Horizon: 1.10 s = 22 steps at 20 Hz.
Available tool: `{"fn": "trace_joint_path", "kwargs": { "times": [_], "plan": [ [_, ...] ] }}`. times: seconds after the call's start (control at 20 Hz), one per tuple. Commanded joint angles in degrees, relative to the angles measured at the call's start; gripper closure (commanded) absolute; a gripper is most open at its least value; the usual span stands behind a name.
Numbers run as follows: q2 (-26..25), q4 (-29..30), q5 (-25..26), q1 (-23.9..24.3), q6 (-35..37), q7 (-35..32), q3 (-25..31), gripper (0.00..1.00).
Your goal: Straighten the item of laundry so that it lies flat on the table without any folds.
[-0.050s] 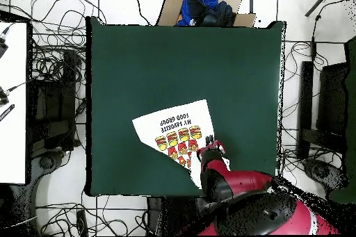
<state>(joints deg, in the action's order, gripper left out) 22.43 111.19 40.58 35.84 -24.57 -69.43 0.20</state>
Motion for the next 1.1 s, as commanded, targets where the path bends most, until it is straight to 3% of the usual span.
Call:
{"fn": "trace_joint_path", "kwargs": {
  "times": [0.05, 0.25, 0.35, 0.7, 1.1],
  "plan": [
    [0.7, -5.0, 0.6, 0.2, 7.5, -7.7, 0.9, 1.0],
    [1.1, -4.6, 1.3, 0.9, 8.1, -7.9, 2.0, 1.0],
    [2.0, -3.8, 2.2, 2.6, 10.2, -8.0, 4.8, 1.0],
    [5.0, 3.1, 3.7, 15.1, 17.1, -10.4, 23.2, 1.0],
    [1.7, 4.0, 3.0, 21.5, 15.5, -10.2, 30.3, 1.0]
  ]
}}
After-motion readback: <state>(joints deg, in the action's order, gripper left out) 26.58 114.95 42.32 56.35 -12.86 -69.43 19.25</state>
